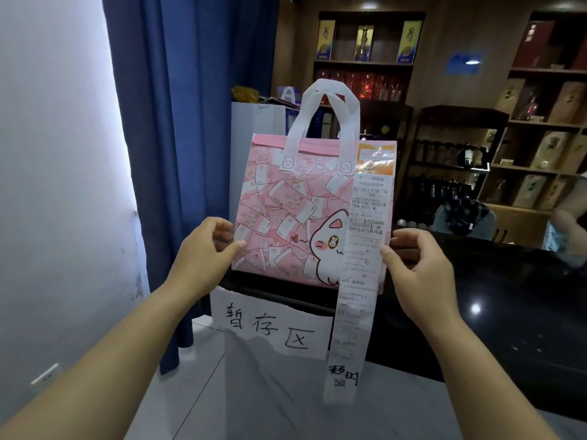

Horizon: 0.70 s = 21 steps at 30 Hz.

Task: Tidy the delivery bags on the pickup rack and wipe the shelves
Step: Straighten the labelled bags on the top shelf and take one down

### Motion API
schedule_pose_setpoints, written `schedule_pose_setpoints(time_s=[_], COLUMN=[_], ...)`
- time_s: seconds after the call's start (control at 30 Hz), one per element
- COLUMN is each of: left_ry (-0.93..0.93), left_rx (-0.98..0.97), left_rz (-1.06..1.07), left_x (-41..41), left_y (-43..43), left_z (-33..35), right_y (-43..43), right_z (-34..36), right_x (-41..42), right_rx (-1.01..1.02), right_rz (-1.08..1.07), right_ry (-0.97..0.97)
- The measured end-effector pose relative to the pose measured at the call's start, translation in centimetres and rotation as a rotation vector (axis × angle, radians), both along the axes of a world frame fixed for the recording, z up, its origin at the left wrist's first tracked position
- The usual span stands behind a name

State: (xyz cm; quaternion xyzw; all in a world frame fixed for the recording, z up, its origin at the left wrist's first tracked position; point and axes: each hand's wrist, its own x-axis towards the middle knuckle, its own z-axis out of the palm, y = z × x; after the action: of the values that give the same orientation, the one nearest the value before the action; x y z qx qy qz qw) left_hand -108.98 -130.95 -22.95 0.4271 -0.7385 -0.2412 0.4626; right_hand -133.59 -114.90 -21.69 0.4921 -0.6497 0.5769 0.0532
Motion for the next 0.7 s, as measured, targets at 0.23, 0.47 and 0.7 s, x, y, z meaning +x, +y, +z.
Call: schedule_pose_setpoints(time_s=[0.23,0.47,0.7], left_ry=[-0.082,-0.252,-0.409], left_rx=[-0.098,-0.251,-0.292], left_rz=[-0.007,-0.013,0.003], left_x=[2.7,9.3,18.1], left_y=[3.5,10.5,19.5], left_z=[0.5,0.9,-1.2], right_y=[2.8,7.3,14.1], right_z=[1.1,0.4,-2.4], right_x=[2.1,8.1,16.2], right_rx=[-0.064,0.056,0.328], right_rz=[-0.039,0.028,0.09], right_ry=[0.024,0.124,0.22])
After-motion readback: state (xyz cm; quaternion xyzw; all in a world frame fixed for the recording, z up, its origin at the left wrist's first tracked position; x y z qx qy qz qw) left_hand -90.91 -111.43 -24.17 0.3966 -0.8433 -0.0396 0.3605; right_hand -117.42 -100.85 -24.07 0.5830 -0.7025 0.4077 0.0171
